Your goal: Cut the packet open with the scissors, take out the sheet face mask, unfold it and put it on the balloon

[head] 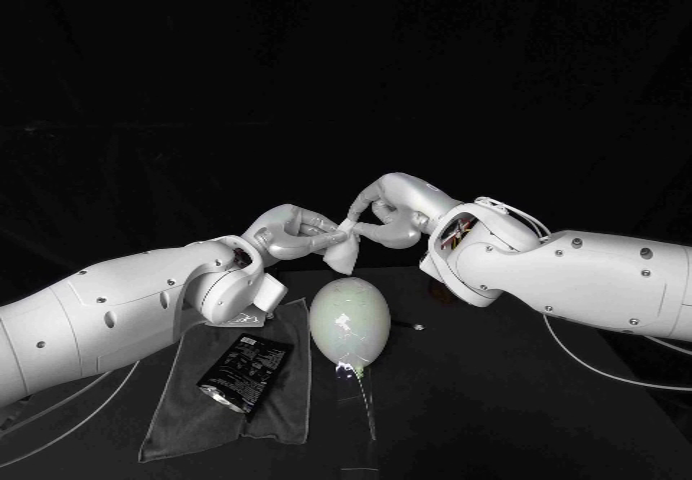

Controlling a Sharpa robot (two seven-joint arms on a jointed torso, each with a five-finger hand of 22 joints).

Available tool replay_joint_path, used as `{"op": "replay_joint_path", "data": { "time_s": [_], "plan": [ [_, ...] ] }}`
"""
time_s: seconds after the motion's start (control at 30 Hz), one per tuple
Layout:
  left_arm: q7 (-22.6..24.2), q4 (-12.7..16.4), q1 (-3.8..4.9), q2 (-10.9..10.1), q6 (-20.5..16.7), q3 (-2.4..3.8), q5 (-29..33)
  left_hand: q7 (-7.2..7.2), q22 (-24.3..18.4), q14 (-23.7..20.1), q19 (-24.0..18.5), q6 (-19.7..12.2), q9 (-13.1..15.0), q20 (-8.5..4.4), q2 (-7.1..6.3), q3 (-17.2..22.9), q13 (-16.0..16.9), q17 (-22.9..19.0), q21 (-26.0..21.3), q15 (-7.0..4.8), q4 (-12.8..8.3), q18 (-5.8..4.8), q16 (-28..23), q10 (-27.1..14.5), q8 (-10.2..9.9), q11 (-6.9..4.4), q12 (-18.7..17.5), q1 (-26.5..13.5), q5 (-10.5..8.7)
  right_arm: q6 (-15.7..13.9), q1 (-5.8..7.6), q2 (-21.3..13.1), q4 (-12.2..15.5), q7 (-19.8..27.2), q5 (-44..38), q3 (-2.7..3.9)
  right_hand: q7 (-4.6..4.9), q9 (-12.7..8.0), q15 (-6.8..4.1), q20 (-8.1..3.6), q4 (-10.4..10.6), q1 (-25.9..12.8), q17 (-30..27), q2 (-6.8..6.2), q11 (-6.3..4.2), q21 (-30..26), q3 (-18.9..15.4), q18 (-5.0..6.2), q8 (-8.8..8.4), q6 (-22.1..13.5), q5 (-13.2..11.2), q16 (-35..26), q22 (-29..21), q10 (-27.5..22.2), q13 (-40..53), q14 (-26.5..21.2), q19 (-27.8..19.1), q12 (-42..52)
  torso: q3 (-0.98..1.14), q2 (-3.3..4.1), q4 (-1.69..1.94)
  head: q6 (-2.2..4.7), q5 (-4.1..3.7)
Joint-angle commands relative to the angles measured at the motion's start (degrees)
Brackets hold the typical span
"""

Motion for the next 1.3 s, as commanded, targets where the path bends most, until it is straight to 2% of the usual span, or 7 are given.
{"op": "replay_joint_path", "data": {
  "time_s": [0.03,0.1,0.2,0.33,0.6,0.97,1.3],
  "plan": [
    [1.1,0.2,0.04,0.1,-0.6,0.09,1.9,-0.29,0.1,0.4,0.2,0.1,1.2,0.0,-0.59,1.4,-0.1,0.2,0.2,-0.07,-0.2,1.08,-0.2,0.5,0.6,-0.1,-0.4,0.0,0.24,0.5,0.05,0.1,-0.2,0.4,1.5,0.04,0.5,0.0,0.19,0.2,0.2,-0.8,15.1,0.12,0.24,-0.5,-0.2,-0.59,-0.41,-1.4,0.1,0.3,14.8,5.1,13.8,6.2,6.0,-1.3,0.0,0.02,-0.01,-0.14,0.0],
    [1.0,0.3,0.04,0.1,-0.4,0.09,2.1,-0.31,0.2,0.5,0.2,0.1,1.4,-0.02,-0.8,2.1,0.0,0.3,0.3,-0.09,-0.2,1.08,-0.2,0.7,0.7,-0.12,-0.6,-0.3,0.18,0.4,0.05,0.2,-0.5,0.3,2.3,0.04,1.07,-0.4,0.55,0.4,1.0,-1.9,15.1,0.02,0.7,-1.2,-0.6,-0.43,-1.34,-3.1,0.1,0.3,14.5,4.5,13.0,6.2,5.6,-2.6,-0.01,0.01,0.0,-0.19,0.0],
    [1.0,0.4,0.04,0.0,-0.3,0.09,2.3,-0.38,0.4,0.8,0.0,0.0,2.0,-0.07,-1.93,4.5,0.0,0.7,0.5,-0.1,-0.4,1.07,-0.6,1.2,1.1,-0.16,-1.1,-1.2,0.22,0.3,0.05,0.2,-0.8,0.1,3.3,0.03,3.45,-1.9,2.14,1.44,3.9,-6.0,15.1,-2.22,2.61,-3.5,-3.2,0.1,-4.55,-8.0,0.1,0.3,13.7,2.4,10.6,6.2,4.2,-6.7,-0.01,-0.01,0.04,-0.21,-0.03],
    [0.9,0.5,0.04,-0.1,-0.1,0.09,2.7,-0.47,0.5,0.8,0.0,-0.1,2.1,-0.08,-2.38,5.3,0.0,0.8,0.6,-0.12,-0.6,1.07,-0.7,1.3,1.1,-0.15,-1.3,-1.4,0.25,0.2,0.05,0.2,-1.2,-0.3,4.4,0.02,4.27,-2.6,2.99,2.18,4.7,-6.2,15.1,-2.92,3.5,-4.8,-4.0,0.4,-5.92,-9.3,0.1,0.3,13.3,1.6,9.8,6.2,3.5,-8.0,0.0,0.0,0.06,-0.18,-0.01],
    [1.2,0.8,0.0,-0.6,0.5,0.08,3.6,-0.37,1.7,1.2,-0.8,-0.7,4.4,-0.07,-5.98,15.3,0.0,2.6,1.6,-0.01,-3.4,0.97,-1.9,2.0,2.2,-0.11,-2.0,-7.4,0.27,0.5,0.05,-0.6,-1.6,-0.7,5.6,0.01,4.53,-2.9,3.26,2.54,5.2,-6.1,15.1,-3.15,3.76,-5.3,-4.3,0.54,-6.43,-9.6,0.1,0.3,13.1,1.3,9.4,6.2,3.2,-8.6,-0.01,0.05,0.04,-0.14,-0.07],
    [1.6,1.5,-0.17,-2.1,0.3,0.11,4.8,-0.44,2.6,1.2,-1.3,-1.2,5.7,-0.11,-6.86,19.9,0.0,3.8,2.4,0.05,-6.4,0.93,-2.4,2.0,2.7,0.06,-2.0,-11.2,0.25,-0.2,-0.14,-2.5,-2.4,-0.6,8.1,-0.07,4.52,-3.0,3.36,2.81,5.7,-5.9,15.1,-2.87,3.8,-5.1,-4.5,0.51,-6.48,-9.1,0.1,0.3,13.2,1.5,9.7,6.2,3.3,-8.1,-0.01,-0.01,0.03,-0.19,-0.29],
    [2.4,2.1,-0.3,-3.3,1.8,0.44,6.0,-0.57,2.8,1.1,-1.5,-1.3,5.9,-0.13,-6.91,20.8,0.0,4.1,2.6,0.11,-7.2,0.89,-2.6,1.9,2.8,0.17,-2.0,-12.0,0.24,-3.7,-1.92,-4.7,-2.2,8.9,33.9,-0.83,4.52,-3.6,3.46,3.32,8.7,-7.6,15.1,-3.69,3.87,-6.8,-6.9,0.95,-7.18,-8.8,0.6,0.3,12.6,1.0,9.2,6.2,2.3,-8.9,0.03,0.06,-0.05,-0.08,-0.27]
  ]
}}
